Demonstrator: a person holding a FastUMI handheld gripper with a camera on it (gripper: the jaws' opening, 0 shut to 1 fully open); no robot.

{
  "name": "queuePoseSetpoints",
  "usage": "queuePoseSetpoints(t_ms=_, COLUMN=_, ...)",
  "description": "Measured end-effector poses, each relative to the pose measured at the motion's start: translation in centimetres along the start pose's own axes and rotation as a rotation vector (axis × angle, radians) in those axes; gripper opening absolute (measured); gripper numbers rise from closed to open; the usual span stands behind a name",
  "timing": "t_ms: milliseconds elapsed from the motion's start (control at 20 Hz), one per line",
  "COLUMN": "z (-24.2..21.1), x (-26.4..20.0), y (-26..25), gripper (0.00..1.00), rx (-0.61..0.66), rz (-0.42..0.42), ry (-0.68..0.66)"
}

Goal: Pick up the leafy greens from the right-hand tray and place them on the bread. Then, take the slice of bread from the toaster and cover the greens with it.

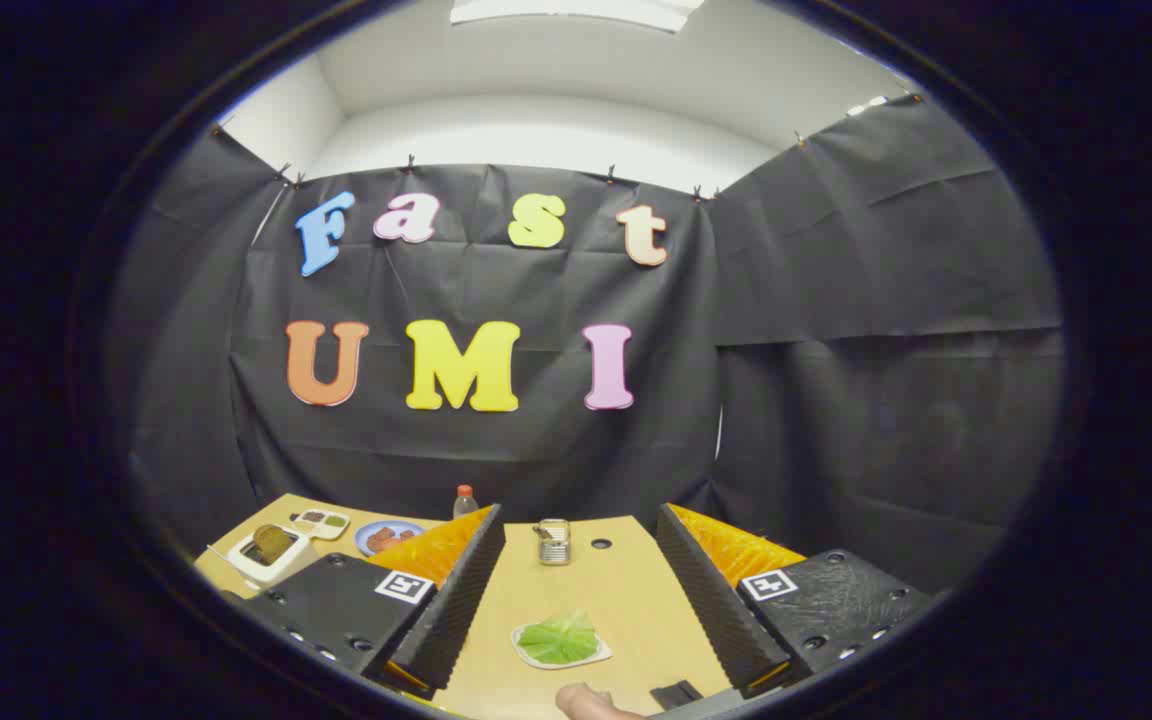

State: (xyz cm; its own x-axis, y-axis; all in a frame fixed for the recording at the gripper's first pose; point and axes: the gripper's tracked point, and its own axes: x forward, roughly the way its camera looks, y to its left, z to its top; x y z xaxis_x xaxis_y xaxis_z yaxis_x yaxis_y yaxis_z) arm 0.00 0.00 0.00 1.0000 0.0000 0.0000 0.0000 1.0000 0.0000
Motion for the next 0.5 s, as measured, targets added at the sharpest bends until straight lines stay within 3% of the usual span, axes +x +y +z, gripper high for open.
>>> queuePoseSetpoints(t_ms=500, z=1.2, x=0.5, y=2.8, gripper=0.95, rx=-0.098, rz=0.143, ry=-0.045)
